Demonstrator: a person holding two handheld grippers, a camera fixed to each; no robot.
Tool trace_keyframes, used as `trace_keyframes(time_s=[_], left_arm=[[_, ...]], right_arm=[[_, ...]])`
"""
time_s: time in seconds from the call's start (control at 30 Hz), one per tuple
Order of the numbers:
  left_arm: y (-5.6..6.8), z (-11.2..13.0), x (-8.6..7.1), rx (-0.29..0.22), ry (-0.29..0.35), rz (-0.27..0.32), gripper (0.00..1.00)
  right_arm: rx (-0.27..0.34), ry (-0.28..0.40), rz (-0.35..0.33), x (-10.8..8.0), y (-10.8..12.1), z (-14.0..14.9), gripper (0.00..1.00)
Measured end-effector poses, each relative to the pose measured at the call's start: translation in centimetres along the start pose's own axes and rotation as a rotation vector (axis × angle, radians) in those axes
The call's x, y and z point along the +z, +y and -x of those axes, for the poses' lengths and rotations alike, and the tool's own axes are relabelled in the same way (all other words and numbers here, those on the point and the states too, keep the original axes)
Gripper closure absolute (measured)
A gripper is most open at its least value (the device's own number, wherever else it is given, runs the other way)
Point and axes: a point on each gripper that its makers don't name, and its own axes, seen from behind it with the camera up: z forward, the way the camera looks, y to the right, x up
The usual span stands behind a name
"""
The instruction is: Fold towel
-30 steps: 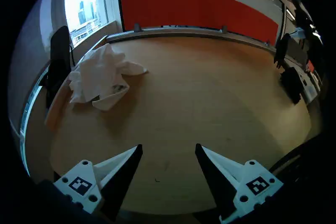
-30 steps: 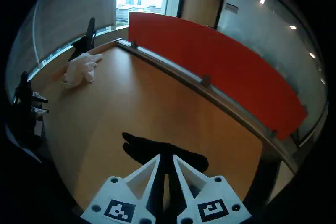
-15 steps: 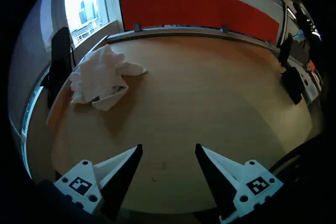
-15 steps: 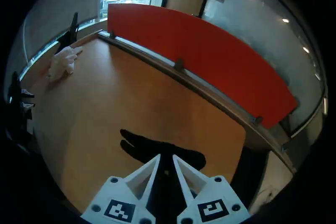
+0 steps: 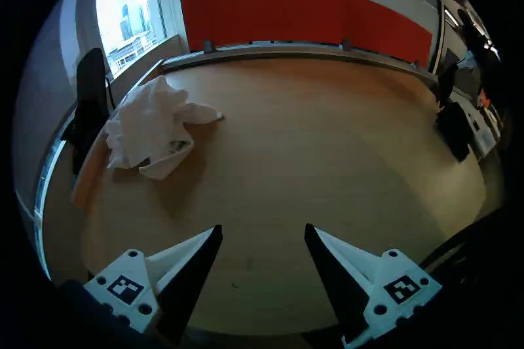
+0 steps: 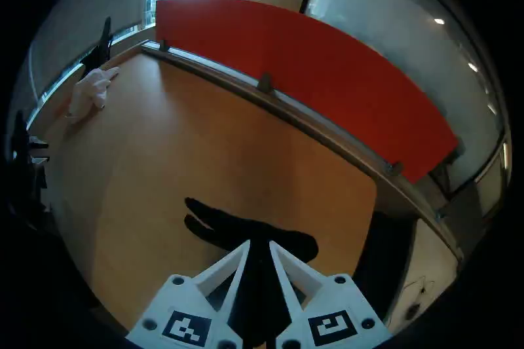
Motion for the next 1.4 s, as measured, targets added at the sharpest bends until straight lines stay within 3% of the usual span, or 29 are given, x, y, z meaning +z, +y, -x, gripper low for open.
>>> trace_keyframes(time_s=[0.3,0.67,1.1,1.4], left_arm=[[0.6,-0.5,0.1,0.011,0.005,0.015,0.07],[1.2,-0.6,0.5,0.029,-0.001,0.037,0.07],[0.9,-0.6,0.2,0.042,-0.003,0.032,0.07],[0.7,-0.5,-0.1,0.042,-0.002,0.026,0.07]], right_arm=[[0.036,-0.025,0.017,-1.9,0.5,3.8,0.95],[0.137,-0.077,0.036,-3.6,-0.4,11.9,0.95],[0.293,-0.142,0.045,-2.6,-1.8,19.2,0.95],[0.341,-0.186,0.069,-2.1,-1.2,22.1,0.95]])
